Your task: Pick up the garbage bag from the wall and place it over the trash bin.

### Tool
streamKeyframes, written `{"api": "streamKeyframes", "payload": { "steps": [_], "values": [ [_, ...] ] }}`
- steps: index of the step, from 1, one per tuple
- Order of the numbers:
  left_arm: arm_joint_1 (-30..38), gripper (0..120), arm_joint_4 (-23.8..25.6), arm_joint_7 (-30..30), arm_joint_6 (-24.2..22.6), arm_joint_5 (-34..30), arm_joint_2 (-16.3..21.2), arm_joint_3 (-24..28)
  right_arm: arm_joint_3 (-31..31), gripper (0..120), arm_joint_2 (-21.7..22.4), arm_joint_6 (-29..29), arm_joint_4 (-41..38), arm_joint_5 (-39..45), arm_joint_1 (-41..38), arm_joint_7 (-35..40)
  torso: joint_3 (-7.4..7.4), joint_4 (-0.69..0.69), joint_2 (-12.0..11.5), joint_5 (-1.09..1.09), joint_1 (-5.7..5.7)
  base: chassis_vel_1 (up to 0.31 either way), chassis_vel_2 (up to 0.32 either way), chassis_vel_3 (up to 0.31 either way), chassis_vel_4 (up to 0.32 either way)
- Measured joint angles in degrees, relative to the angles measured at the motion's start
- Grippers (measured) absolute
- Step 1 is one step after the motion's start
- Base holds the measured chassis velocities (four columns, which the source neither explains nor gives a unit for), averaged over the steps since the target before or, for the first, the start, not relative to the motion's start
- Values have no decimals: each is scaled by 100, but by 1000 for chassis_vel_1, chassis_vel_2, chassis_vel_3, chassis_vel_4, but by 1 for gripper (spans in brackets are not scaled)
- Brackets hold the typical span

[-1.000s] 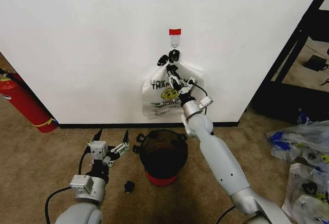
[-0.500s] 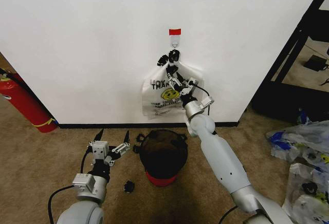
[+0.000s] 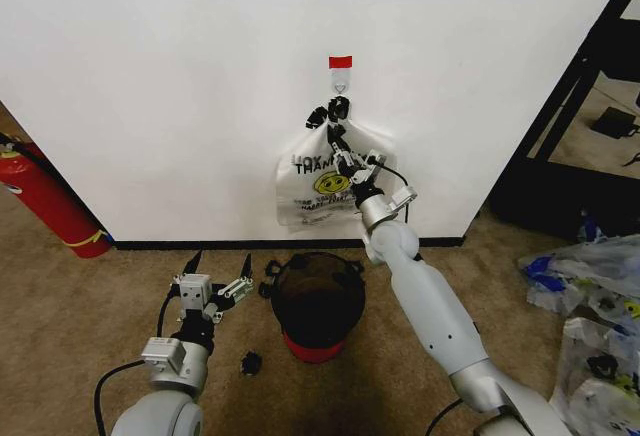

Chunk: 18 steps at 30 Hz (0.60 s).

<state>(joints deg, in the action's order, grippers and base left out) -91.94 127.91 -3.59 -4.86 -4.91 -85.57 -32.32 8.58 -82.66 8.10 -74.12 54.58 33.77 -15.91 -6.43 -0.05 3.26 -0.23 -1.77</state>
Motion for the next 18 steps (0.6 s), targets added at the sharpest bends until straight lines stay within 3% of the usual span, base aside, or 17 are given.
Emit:
{"api": "streamKeyframes", "payload": {
  "steps": [7,12,18],
  "values": [
    [-6,100,33,0,17,-9,27,-12,-86,0,364,-8,-491,-13,378,68,0,1,0,1,0,0,0,0,0],
    [-38,100,52,17,83,-29,92,-39,-207,0,988,-39,-1254,-37,1159,33,0,-3,0,0,0,0,0,0,0],
    [-94,100,169,18,105,-28,112,14,-71,0,1231,-41,-1686,-214,1986,-85,0,-1,0,2,0,0,0,0,0]
  ]
}}
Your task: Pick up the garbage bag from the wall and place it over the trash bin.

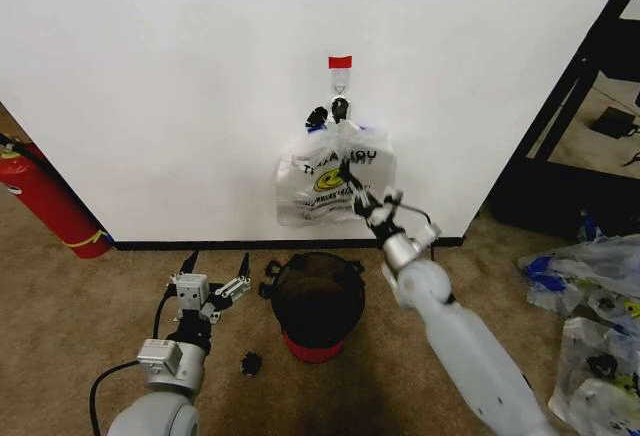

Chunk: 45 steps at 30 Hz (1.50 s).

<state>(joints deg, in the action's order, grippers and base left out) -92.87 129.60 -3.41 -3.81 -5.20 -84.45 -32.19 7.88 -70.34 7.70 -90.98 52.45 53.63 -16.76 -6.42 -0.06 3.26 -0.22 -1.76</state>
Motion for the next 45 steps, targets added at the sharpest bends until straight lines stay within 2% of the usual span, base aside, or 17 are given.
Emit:
{"api": "streamKeyframes", "payload": {
  "steps": [12,21,29,45],
  "values": [
    [-225,100,276,-1,77,-10,140,-14,305,0,191,172,-547,-410,1031,-174,0,1,-1,-1,0,0,0,0,0],
    [-360,100,447,-5,147,6,126,21,640,0,403,391,-619,-672,1726,-517,0,0,-1,0,0,0,0,0,0],
    [-432,100,468,-24,262,111,25,93,722,0,429,738,-412,-829,2108,-621,0,0,-1,0,0,0,0,0,0],
    [-438,100,557,-43,265,106,-10,104,808,0,443,1476,-484,-932,2686,-700,0,0,-1,-1,0,0,0,0,0]
  ]
}}
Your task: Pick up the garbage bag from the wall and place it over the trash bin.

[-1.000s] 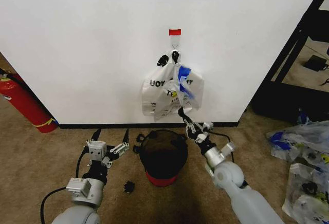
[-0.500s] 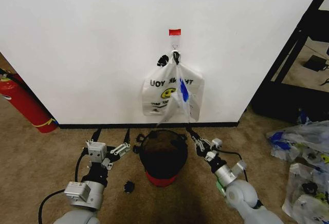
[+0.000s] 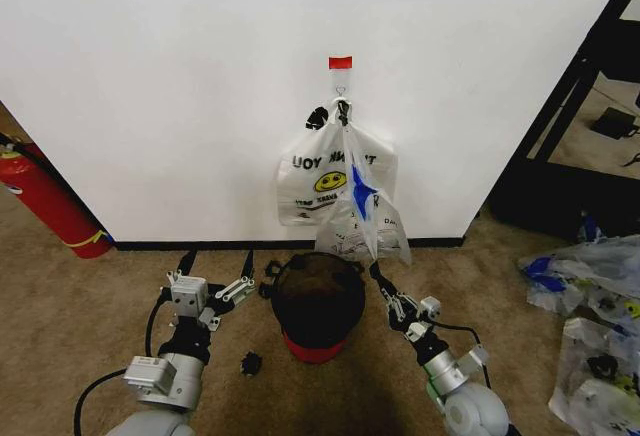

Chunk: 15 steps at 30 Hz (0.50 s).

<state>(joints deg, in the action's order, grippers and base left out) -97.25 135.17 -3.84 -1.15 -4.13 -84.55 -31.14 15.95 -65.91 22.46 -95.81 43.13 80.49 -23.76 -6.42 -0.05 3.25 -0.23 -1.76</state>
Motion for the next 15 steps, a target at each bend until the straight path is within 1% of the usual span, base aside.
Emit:
{"api": "streamKeyframes", "payload": {
  "steps": [9,15],
  "values": [
    [28,100,19,-12,-5,17,12,2,16,0,-29,314,152,-135,41,-67,0,0,0,0,0,0,0,0,0],
    [75,100,21,-20,-18,-10,66,-22,-85,0,-60,566,271,-172,105,11,-1,-1,0,0,0,0,0,0,0]
  ]
}}
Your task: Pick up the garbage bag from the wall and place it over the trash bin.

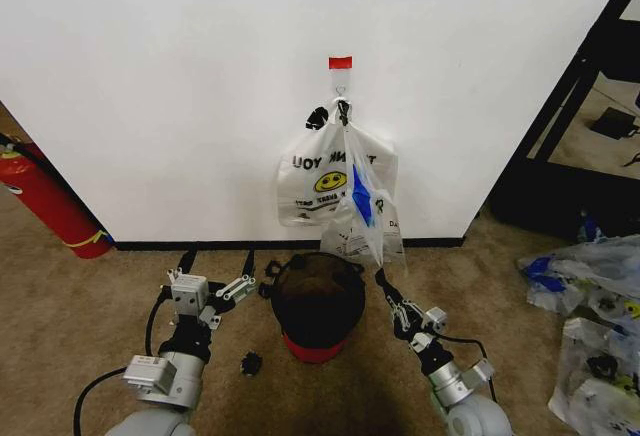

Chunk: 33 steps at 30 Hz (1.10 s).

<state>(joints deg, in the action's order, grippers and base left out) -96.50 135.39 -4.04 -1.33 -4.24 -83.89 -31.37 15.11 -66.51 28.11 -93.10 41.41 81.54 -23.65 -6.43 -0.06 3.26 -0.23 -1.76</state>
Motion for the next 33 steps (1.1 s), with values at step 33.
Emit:
{"api": "streamKeyframes", "payload": {
  "steps": [33],
  "values": [
    [4047,100,-1374,1416,-2090,-4362,1749,2463,108,0,-39,595,388,-597,-1459,-909,-1,-1,0,1,-1,0,0,0,0]
  ]
}}
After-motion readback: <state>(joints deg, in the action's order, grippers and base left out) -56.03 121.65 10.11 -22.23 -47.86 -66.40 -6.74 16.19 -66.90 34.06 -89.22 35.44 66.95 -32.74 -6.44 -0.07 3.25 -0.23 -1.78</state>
